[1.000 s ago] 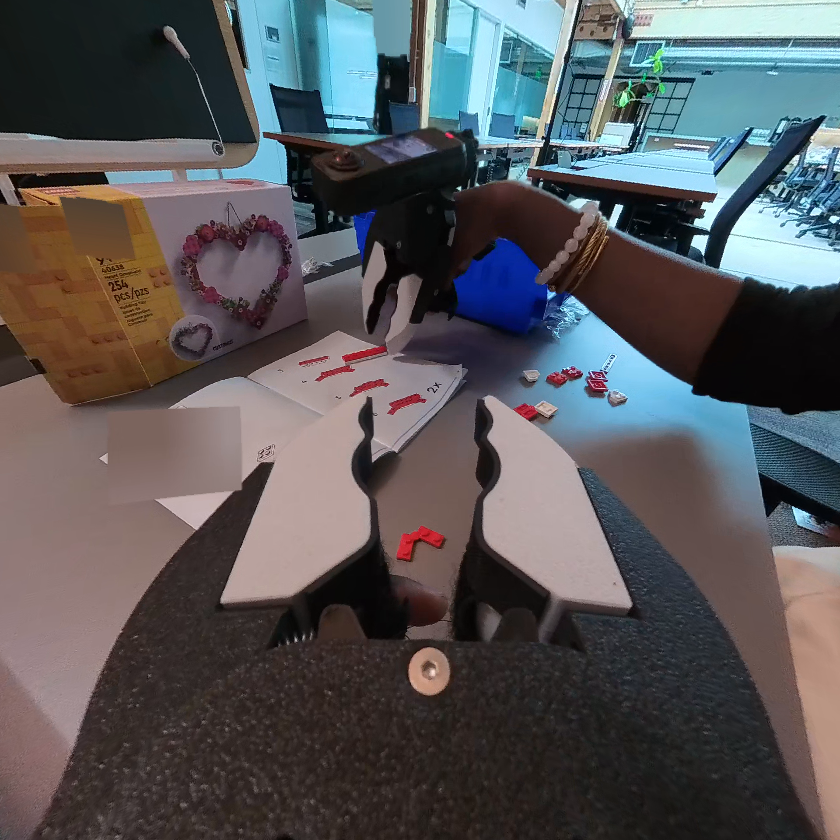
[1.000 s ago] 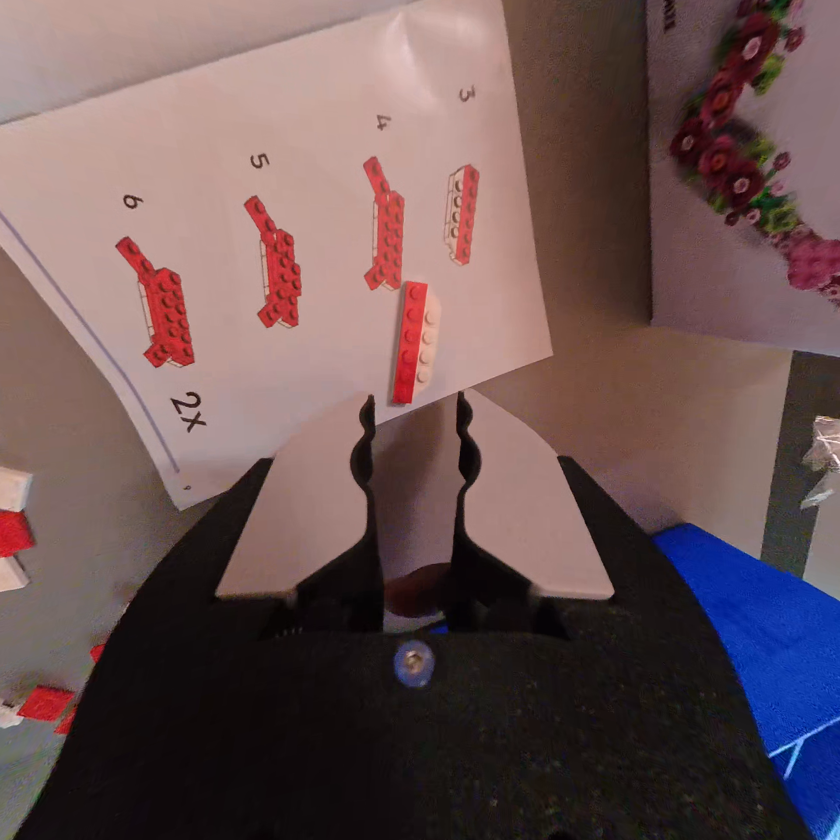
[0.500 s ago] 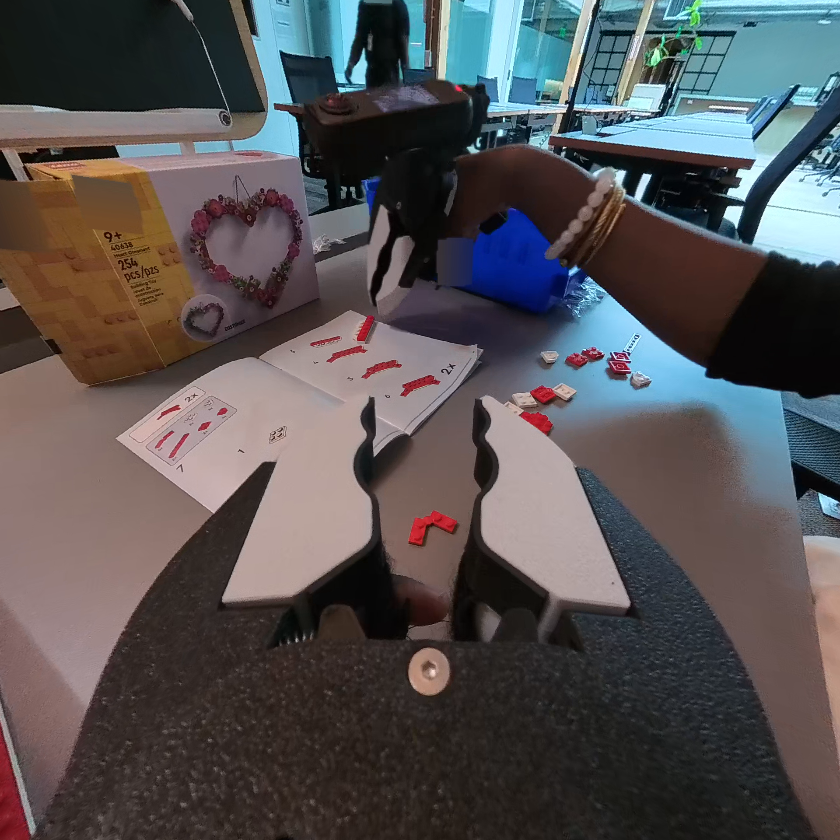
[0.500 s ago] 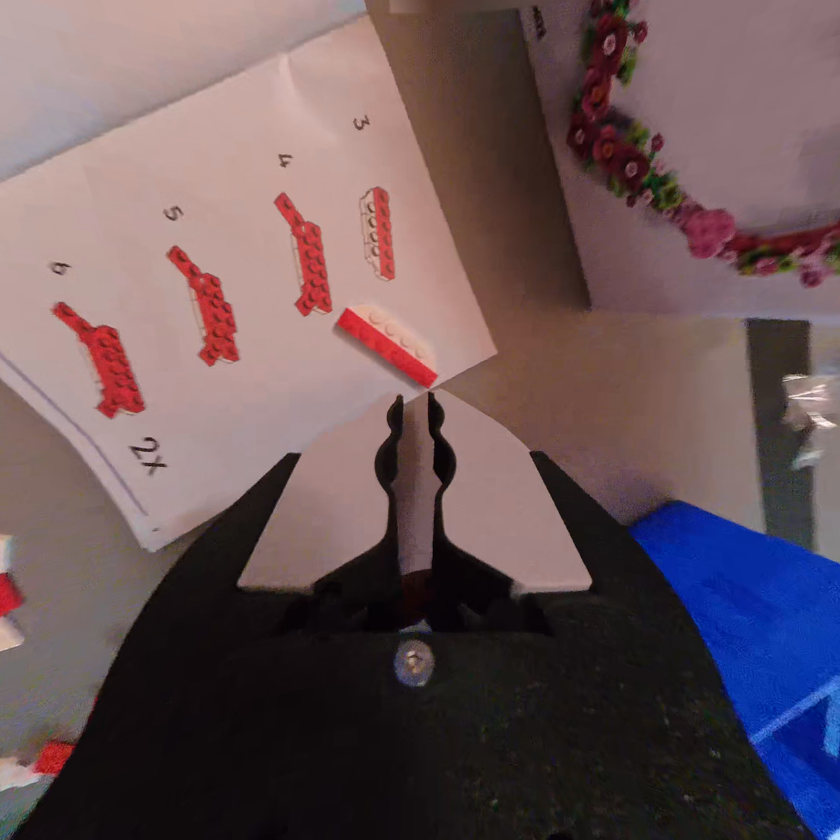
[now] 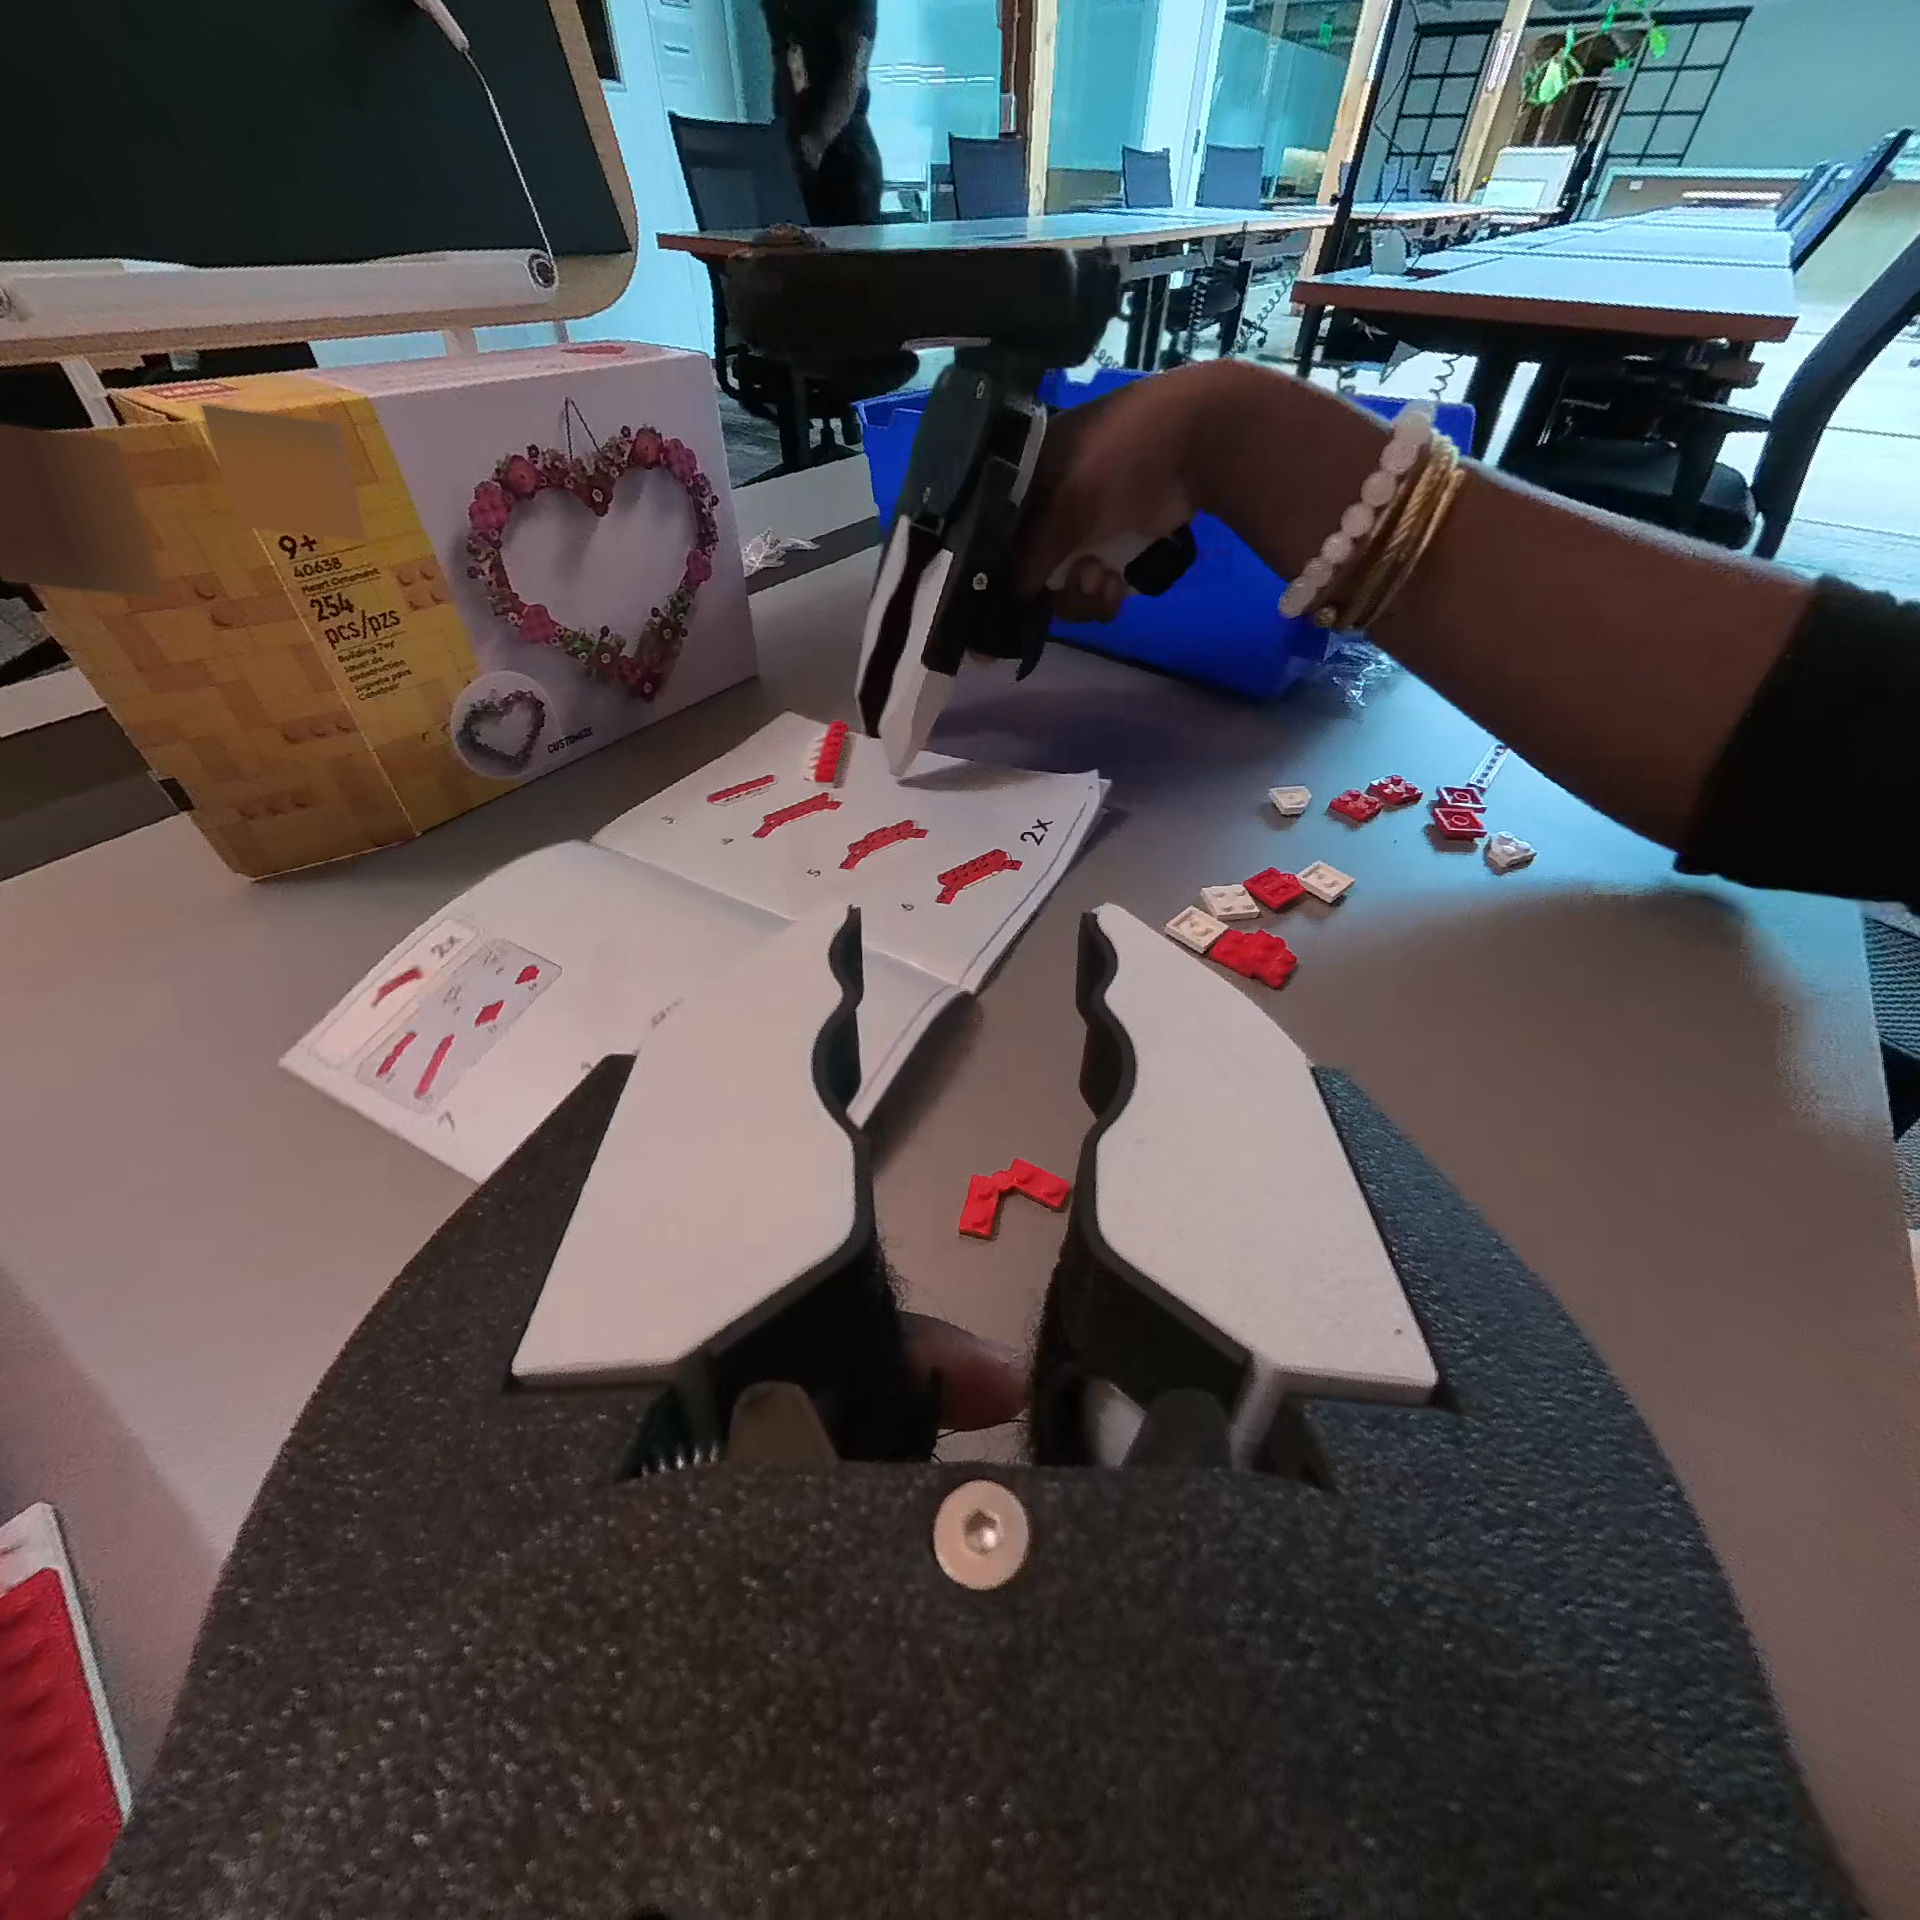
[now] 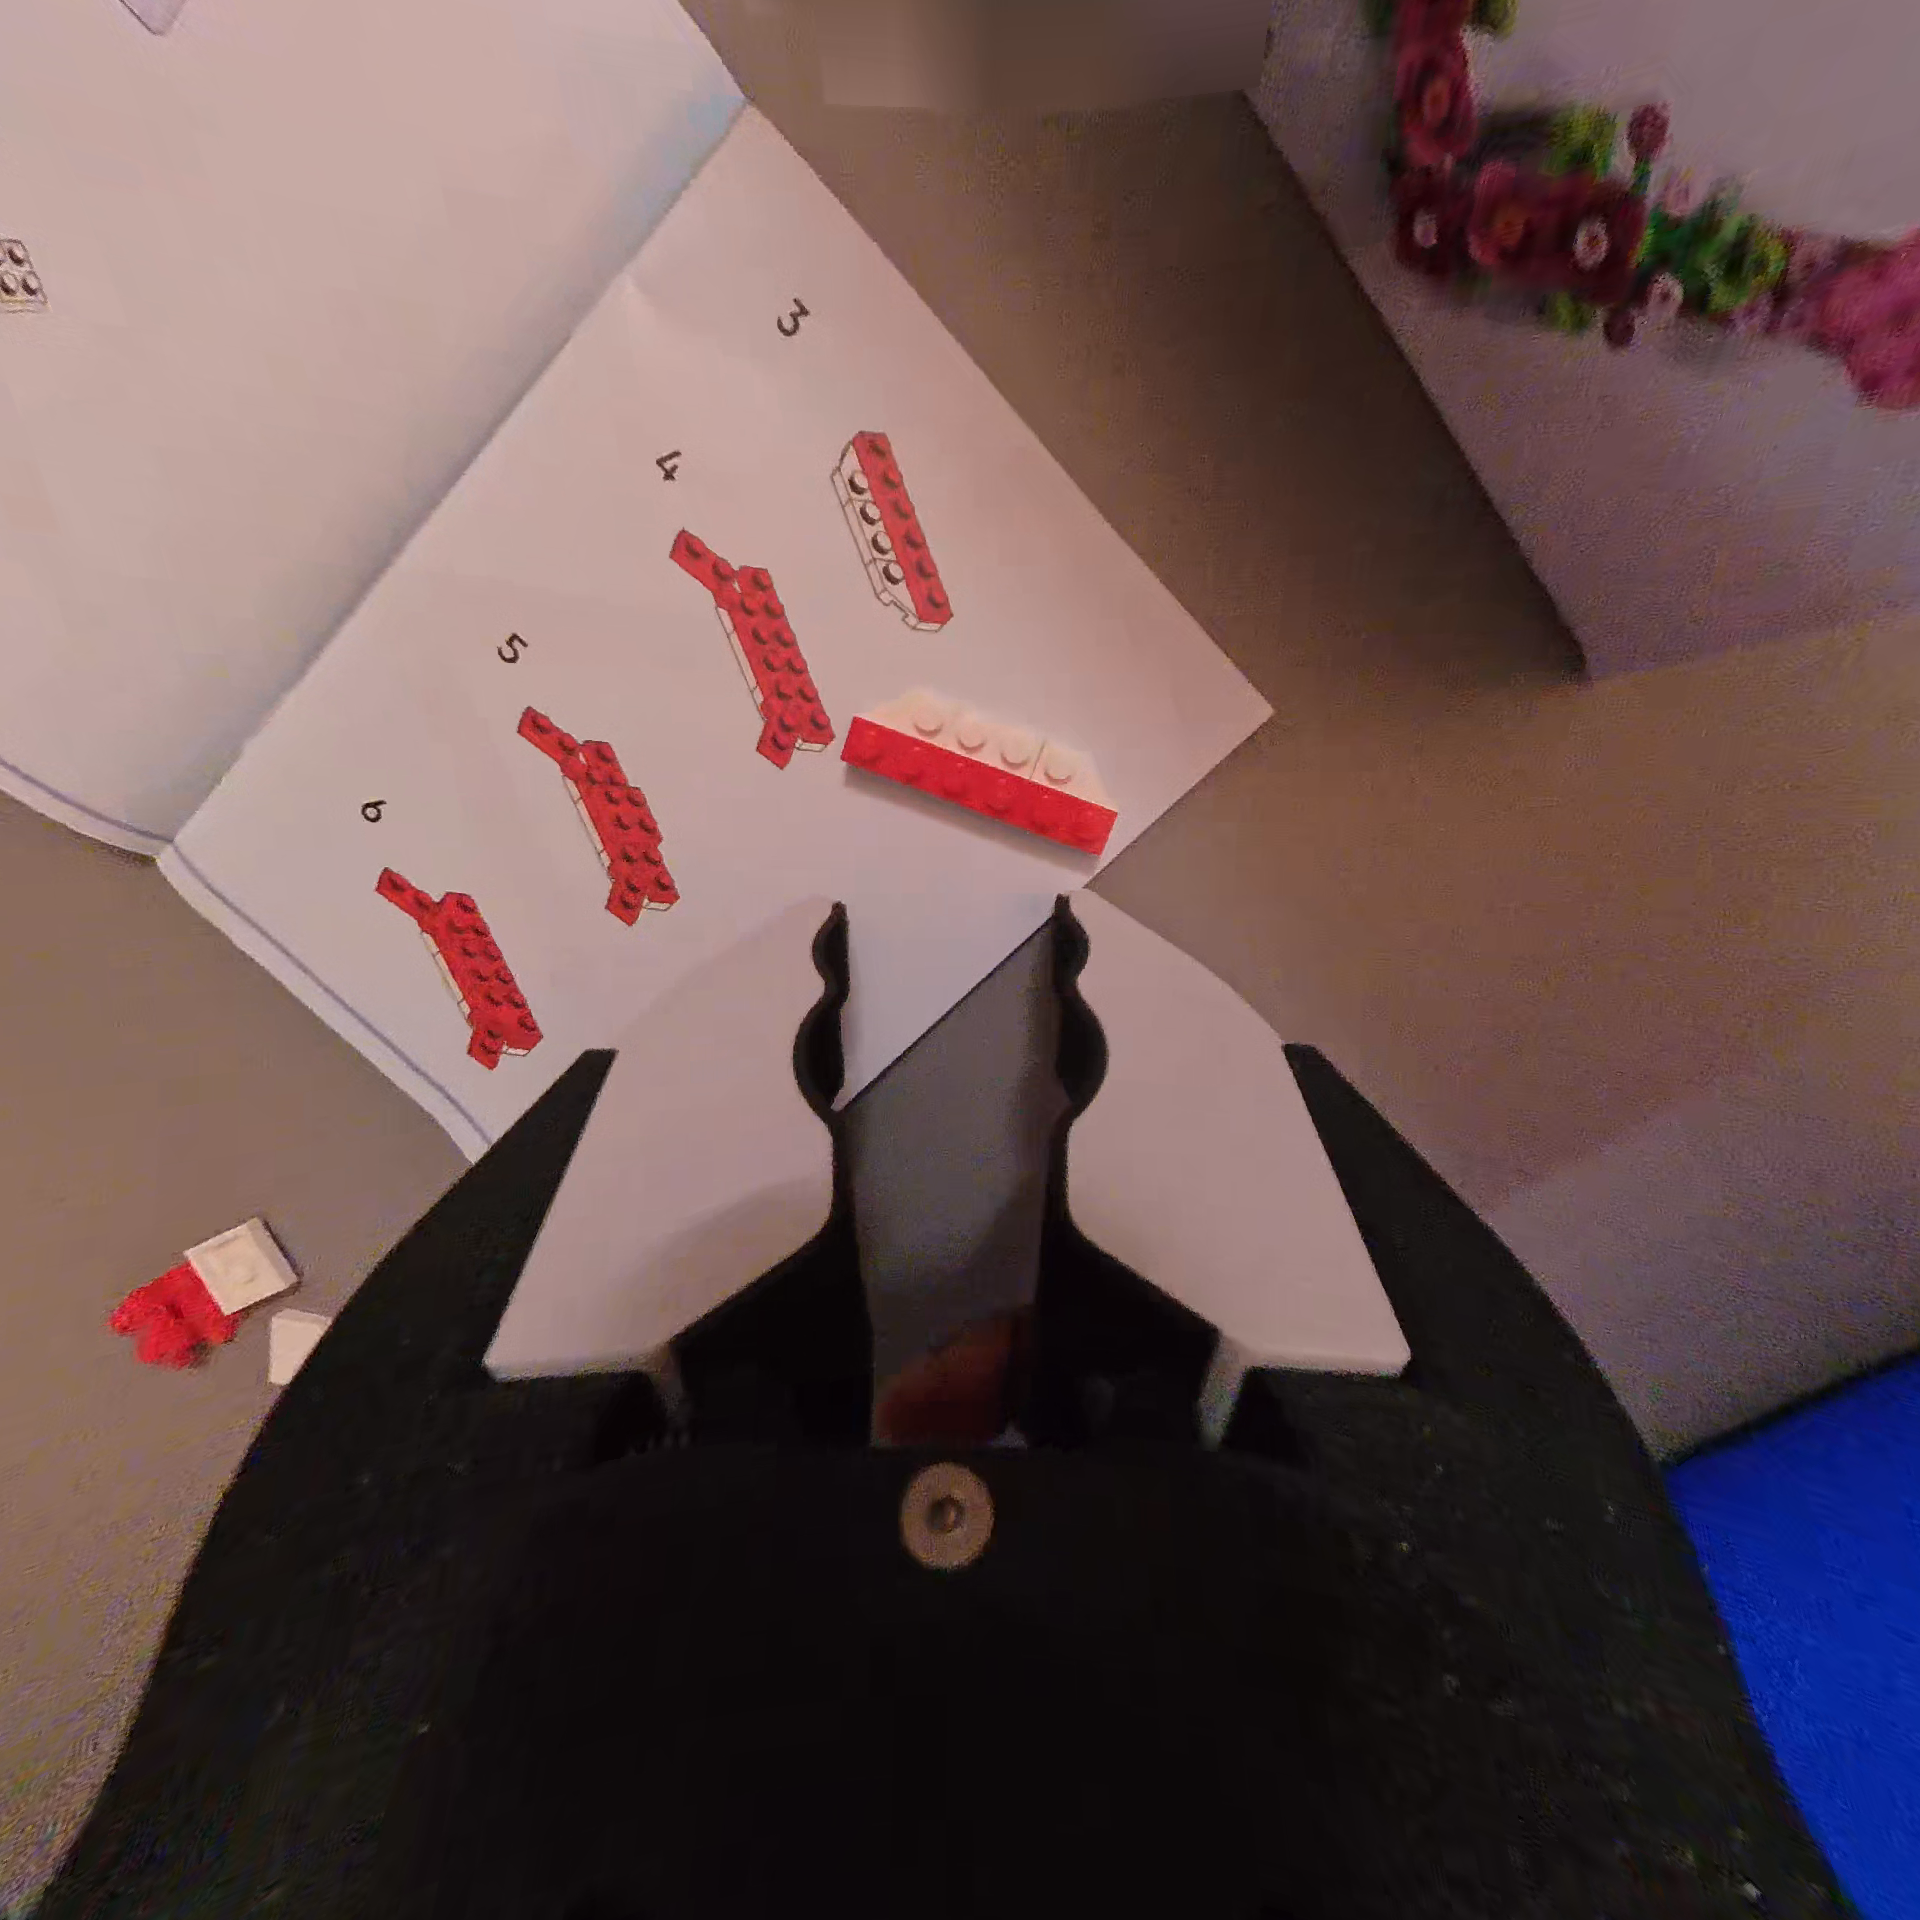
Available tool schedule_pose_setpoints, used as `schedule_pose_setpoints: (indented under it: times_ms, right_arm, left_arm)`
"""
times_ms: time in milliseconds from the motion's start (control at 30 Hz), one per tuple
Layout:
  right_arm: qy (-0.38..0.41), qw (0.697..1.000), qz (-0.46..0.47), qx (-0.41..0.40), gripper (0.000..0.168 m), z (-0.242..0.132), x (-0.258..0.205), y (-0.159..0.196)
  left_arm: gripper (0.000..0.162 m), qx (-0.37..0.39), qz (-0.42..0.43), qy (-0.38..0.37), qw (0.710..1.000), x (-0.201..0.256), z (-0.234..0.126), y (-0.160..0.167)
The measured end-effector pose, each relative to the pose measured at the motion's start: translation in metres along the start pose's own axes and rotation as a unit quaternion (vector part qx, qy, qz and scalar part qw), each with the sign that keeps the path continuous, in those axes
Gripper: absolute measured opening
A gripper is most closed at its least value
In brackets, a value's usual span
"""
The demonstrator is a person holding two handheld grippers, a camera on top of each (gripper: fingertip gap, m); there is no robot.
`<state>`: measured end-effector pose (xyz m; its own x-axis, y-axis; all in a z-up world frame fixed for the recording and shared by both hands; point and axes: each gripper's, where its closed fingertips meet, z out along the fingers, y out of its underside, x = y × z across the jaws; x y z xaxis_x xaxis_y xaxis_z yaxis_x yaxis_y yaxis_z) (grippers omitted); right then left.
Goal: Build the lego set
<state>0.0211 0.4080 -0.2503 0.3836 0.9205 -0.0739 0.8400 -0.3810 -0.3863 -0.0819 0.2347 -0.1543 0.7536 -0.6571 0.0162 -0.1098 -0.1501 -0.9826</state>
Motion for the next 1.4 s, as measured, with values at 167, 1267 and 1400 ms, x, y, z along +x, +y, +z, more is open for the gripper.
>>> schedule_pose_setpoints:
  times_ms: [167,1267,1400]
  right_arm:
    - [0.008,0.999,-0.016,0.049,0.036,0.002,0.017,-0.023]
    - [0.018,0.939,-0.323,-0.117,0.018,0.003,0.013,-0.014]
    - [-0.016,0.948,-0.295,-0.115,0.018,0.003,0.007,-0.009]
  left_arm:
    - [0.039,-0.002,-0.001,-0.004,1.000,-0.002,0.000,0.001]
    - [0.040,-0.106,0.028,-0.005,0.994,-0.001,0.009,0.036]
    - [0.040,-0.106,0.028,-0.004,0.994,0.000,0.009,0.036]
